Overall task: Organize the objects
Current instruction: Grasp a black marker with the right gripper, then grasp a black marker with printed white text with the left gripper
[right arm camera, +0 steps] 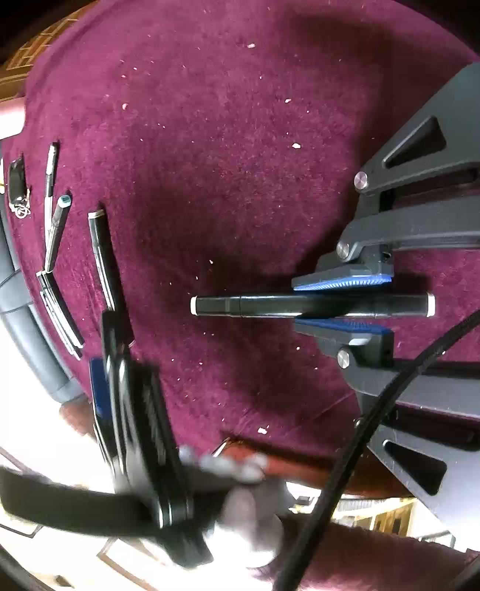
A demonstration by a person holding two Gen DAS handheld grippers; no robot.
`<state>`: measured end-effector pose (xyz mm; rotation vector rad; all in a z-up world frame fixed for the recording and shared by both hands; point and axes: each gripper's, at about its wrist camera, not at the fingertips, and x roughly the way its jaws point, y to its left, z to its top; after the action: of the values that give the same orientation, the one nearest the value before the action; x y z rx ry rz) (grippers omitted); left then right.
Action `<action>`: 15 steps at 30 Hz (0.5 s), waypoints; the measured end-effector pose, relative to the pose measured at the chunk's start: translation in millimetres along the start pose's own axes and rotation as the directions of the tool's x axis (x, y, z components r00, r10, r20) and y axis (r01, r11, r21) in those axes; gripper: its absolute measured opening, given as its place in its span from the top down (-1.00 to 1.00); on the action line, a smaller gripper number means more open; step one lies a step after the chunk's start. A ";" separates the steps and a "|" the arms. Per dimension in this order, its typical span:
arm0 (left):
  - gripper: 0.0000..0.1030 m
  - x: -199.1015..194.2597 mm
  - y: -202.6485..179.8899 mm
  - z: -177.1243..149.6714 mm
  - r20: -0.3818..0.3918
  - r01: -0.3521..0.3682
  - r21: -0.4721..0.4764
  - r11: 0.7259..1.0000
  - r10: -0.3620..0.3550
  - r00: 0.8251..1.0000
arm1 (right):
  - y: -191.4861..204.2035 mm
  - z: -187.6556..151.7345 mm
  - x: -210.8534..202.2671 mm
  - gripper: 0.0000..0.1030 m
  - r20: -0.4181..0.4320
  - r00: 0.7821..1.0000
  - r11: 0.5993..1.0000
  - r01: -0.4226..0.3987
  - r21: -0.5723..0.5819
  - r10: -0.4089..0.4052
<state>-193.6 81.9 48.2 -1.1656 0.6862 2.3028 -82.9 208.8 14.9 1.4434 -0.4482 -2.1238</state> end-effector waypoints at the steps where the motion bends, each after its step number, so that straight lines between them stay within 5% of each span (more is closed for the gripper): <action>1: -0.15 4.1 -2.0 1.7 -0.008 -0.007 0.031 1.000 0.007 1.000 | -2.2 -0.3 -0.6 0.76 0.003 1.000 1.000 -0.013 0.006 0.013; 10: -0.16 42.9 -9.1 16.9 -0.068 -0.058 0.162 0.985 0.070 0.995 | -9.6 -1.5 -4.8 0.76 0.020 0.997 0.996 -0.078 0.041 0.078; 12: -0.01 42.1 -9.4 17.0 -0.091 -0.038 0.137 0.990 0.051 0.995 | -9.4 -2.3 -5.1 0.76 0.027 0.996 0.996 -0.081 0.041 0.080; 14: 0.51 39.3 -9.7 14.3 -0.120 0.037 0.101 0.994 -0.025 0.992 | -8.5 -4.0 -5.8 0.76 0.031 0.996 0.996 -0.083 0.042 0.081; 15: 0.60 36.6 -12.0 11.7 -0.135 0.061 0.095 0.994 -0.048 0.990 | -7.9 -4.6 -6.4 0.76 0.032 0.996 0.996 -0.082 0.041 0.080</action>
<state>-212.8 104.9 21.3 -1.2837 0.7969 2.1358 -78.7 219.1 13.7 1.3938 -0.5562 -2.0857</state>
